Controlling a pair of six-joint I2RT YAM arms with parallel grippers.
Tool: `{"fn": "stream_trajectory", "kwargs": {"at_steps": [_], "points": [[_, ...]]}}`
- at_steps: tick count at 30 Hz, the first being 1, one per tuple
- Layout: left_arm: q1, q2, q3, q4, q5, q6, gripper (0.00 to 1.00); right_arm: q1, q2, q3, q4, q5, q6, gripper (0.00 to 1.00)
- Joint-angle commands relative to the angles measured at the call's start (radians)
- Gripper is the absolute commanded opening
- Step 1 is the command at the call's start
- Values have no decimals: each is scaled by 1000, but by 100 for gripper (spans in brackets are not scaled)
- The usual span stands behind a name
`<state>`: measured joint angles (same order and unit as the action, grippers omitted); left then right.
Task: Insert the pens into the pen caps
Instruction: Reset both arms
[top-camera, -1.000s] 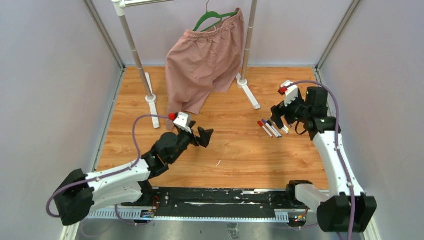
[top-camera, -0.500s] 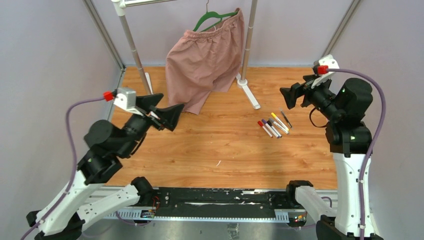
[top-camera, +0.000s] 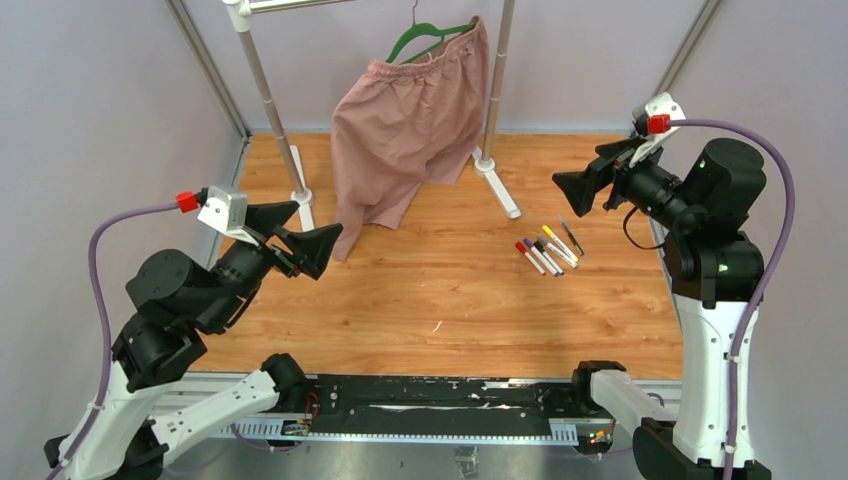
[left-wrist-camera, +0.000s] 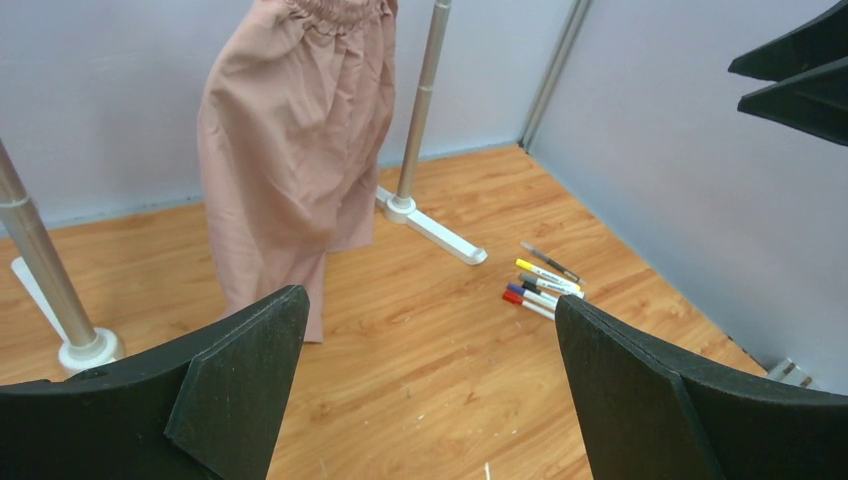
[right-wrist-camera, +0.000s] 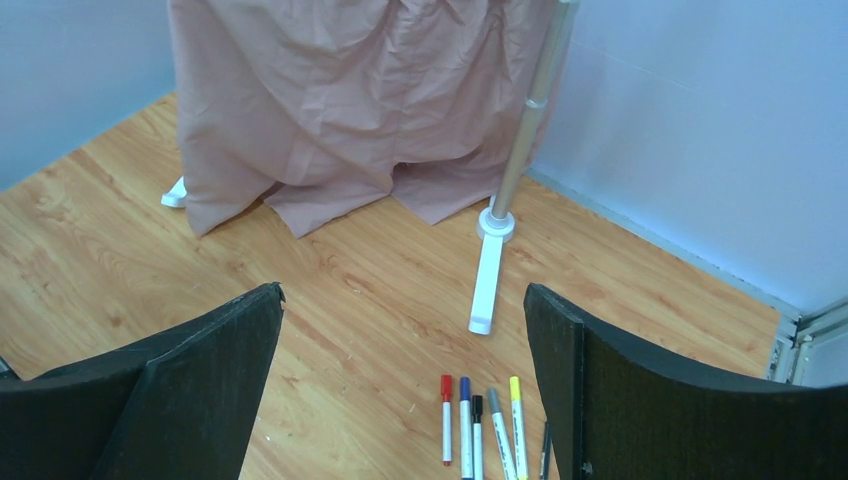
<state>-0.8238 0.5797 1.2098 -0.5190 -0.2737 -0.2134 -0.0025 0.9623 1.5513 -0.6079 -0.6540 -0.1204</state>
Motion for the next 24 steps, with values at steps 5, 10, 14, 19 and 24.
{"fn": "stream_trajectory", "kwargs": {"at_steps": [5, 10, 14, 19, 24], "points": [[8, -52, -14, -47, 28, 22, 100, -20, -17, 18, -32, -71, 31, 96], [8, -62, -18, -42, 39, 33, 100, -27, -13, 13, -32, -80, 36, 96], [8, -59, -24, -33, 50, 41, 100, -30, -10, 2, -30, -90, 39, 96], [8, -58, -45, -18, 59, 52, 100, -37, -2, -1, -26, -91, 62, 96], [8, -71, -73, -3, 70, 50, 100, -48, 1, -8, -20, -105, 76, 96]]}}
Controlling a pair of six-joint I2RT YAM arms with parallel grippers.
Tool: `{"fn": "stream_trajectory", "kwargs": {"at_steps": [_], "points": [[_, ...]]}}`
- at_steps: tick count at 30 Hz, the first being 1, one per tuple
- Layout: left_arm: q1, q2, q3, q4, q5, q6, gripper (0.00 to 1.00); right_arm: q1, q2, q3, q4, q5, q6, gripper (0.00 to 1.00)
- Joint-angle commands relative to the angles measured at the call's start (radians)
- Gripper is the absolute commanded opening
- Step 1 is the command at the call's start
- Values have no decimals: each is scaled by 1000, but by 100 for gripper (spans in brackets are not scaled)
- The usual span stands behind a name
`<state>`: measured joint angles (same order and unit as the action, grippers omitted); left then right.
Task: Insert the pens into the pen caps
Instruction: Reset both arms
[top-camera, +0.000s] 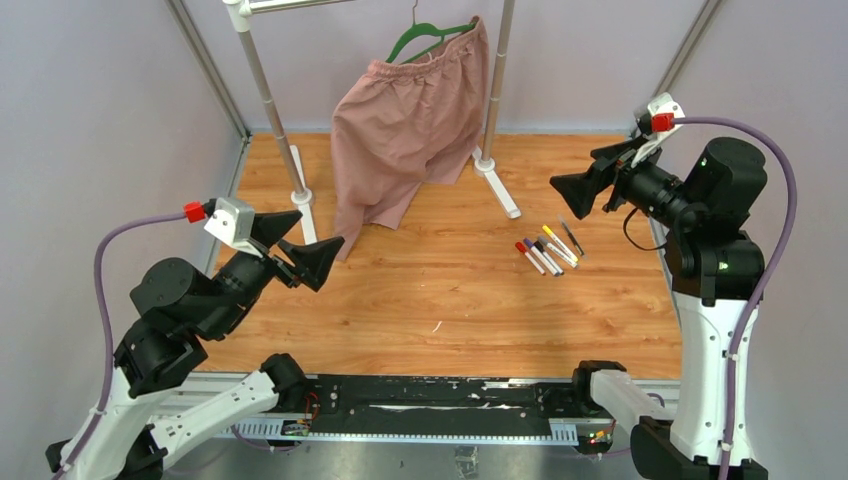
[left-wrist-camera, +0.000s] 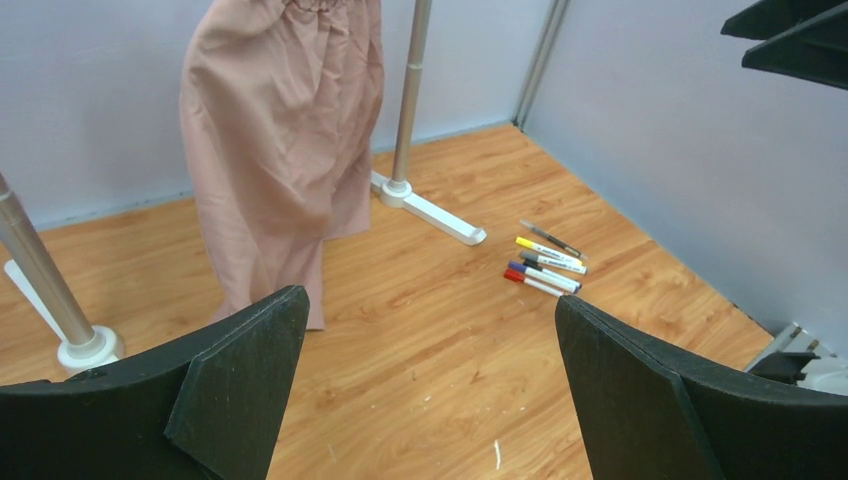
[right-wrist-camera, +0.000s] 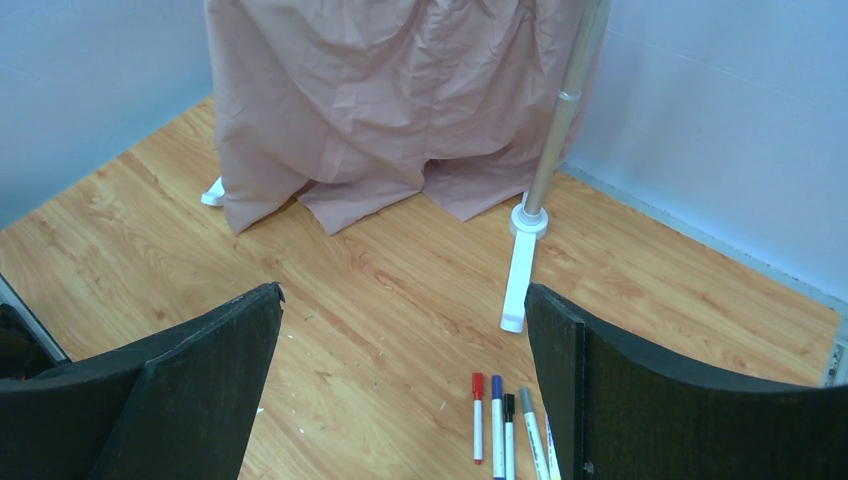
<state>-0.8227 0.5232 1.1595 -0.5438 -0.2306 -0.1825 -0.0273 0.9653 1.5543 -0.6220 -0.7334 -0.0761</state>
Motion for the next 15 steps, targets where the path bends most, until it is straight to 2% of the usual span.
{"fn": "stream_trajectory", "kwargs": {"at_steps": [1, 15], "points": [[7, -16, -28, 23, 31, 17, 100, -26, -4, -11, -5, -26, 34, 96], [7, -8, -66, 50, 32, 30, 100, -44, -11, -42, 4, -27, 31, 96]]}}
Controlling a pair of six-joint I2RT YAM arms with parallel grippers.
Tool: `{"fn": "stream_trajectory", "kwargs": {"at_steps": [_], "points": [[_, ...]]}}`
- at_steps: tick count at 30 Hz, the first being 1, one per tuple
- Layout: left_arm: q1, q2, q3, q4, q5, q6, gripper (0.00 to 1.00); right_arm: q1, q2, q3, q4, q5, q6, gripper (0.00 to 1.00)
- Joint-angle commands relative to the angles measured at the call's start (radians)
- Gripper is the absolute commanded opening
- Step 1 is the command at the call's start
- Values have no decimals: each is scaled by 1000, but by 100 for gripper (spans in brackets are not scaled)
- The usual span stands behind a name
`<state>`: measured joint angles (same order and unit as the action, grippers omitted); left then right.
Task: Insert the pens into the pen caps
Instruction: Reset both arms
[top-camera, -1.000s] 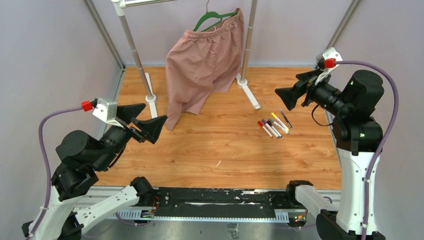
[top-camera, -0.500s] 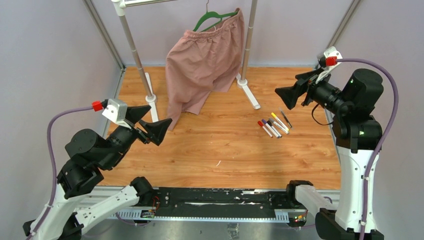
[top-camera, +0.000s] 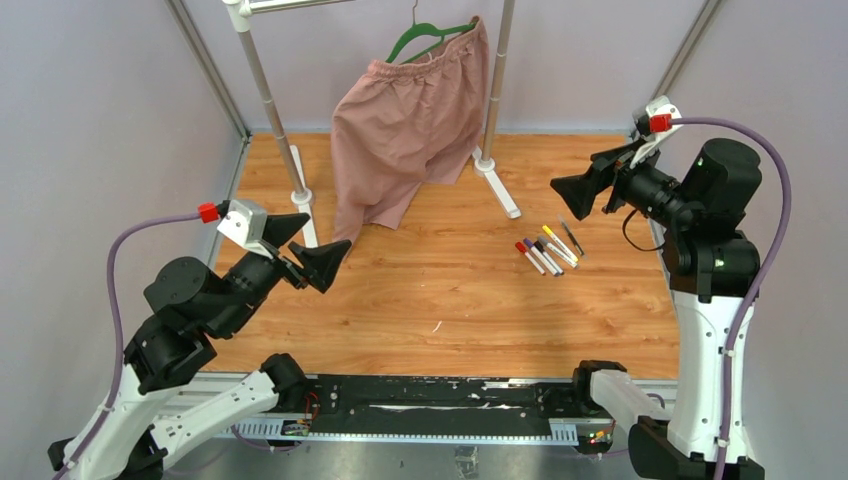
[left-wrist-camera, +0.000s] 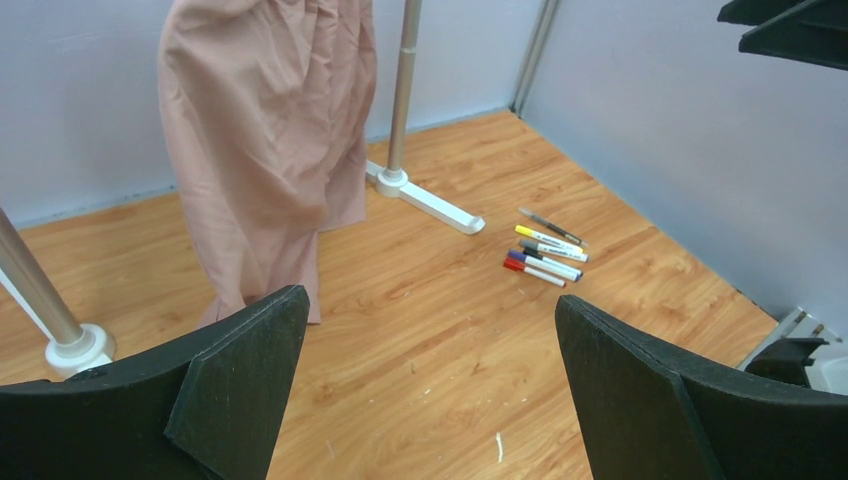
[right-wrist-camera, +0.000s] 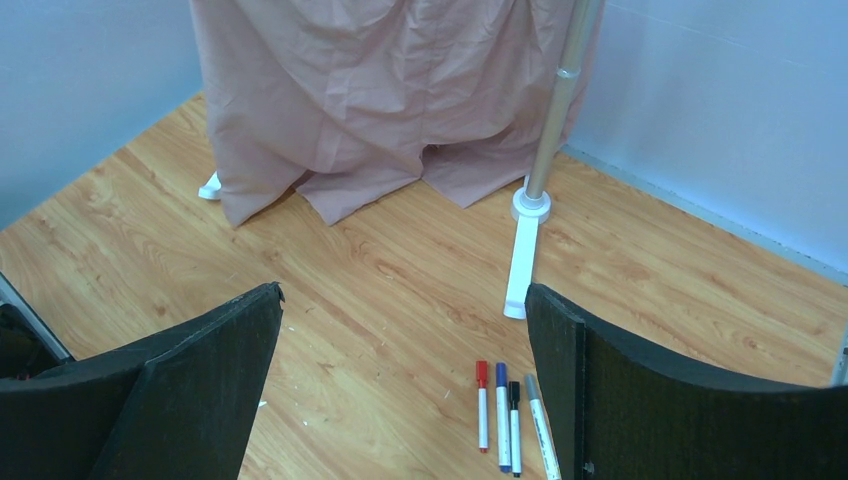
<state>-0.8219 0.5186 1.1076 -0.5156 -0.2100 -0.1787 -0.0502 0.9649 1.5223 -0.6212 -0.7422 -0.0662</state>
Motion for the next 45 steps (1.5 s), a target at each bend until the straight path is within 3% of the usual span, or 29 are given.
{"fn": "stream_trajectory", "kwargs": {"at_steps": [1, 45], "points": [[6, -2, -16, 23, 10, 29, 100, -23, -11, -12, 3, -19, 21, 96], [6, 6, -57, 58, 8, 39, 100, -46, -30, -96, 49, -19, 40, 97]]}}
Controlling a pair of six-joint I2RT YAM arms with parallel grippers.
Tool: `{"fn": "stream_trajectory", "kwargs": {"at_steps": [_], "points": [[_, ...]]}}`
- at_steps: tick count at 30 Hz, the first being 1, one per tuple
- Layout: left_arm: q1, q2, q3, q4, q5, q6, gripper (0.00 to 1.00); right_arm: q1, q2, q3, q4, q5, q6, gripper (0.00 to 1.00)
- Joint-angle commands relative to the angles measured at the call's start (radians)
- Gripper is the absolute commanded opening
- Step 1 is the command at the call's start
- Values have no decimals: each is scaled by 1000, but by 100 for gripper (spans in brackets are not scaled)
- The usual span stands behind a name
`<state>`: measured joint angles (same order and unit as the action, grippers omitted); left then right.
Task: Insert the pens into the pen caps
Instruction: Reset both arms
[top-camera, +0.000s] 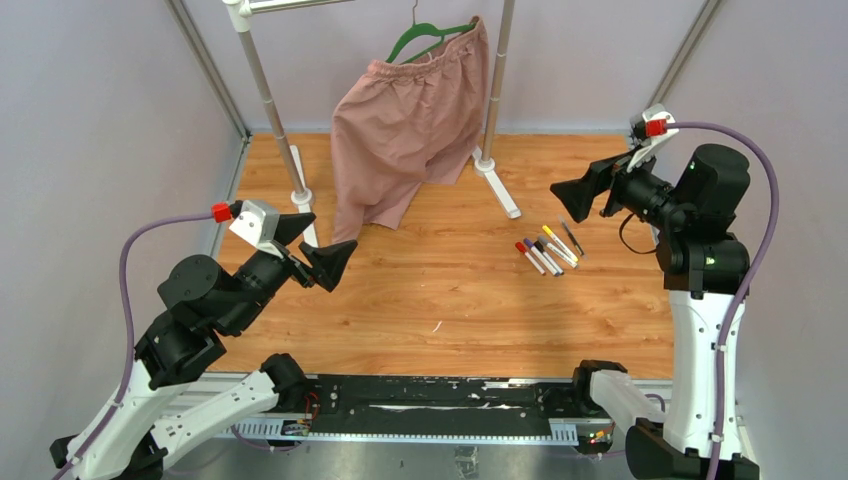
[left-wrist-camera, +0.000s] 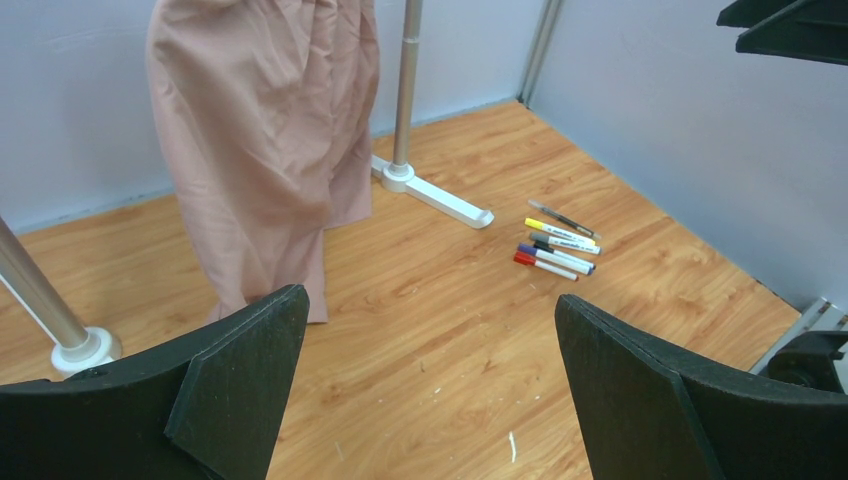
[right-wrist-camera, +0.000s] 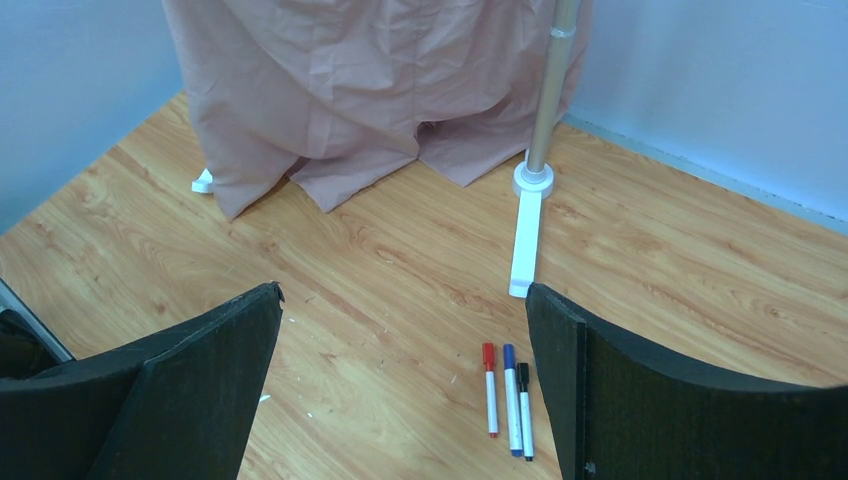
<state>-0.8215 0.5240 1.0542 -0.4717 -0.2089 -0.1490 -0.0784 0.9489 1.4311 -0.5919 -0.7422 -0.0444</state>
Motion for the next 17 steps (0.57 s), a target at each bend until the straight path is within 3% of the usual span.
{"fn": "stream_trajectory", "kwargs": {"at_steps": [1, 17], "points": [[5, 1, -5, 14, 6, 9, 100, -18, -14, -6, 21, -18, 19, 97], [5, 5, -30, 16, -24, 27, 100, -21, -15, -27, 31, -19, 12, 97]]}}
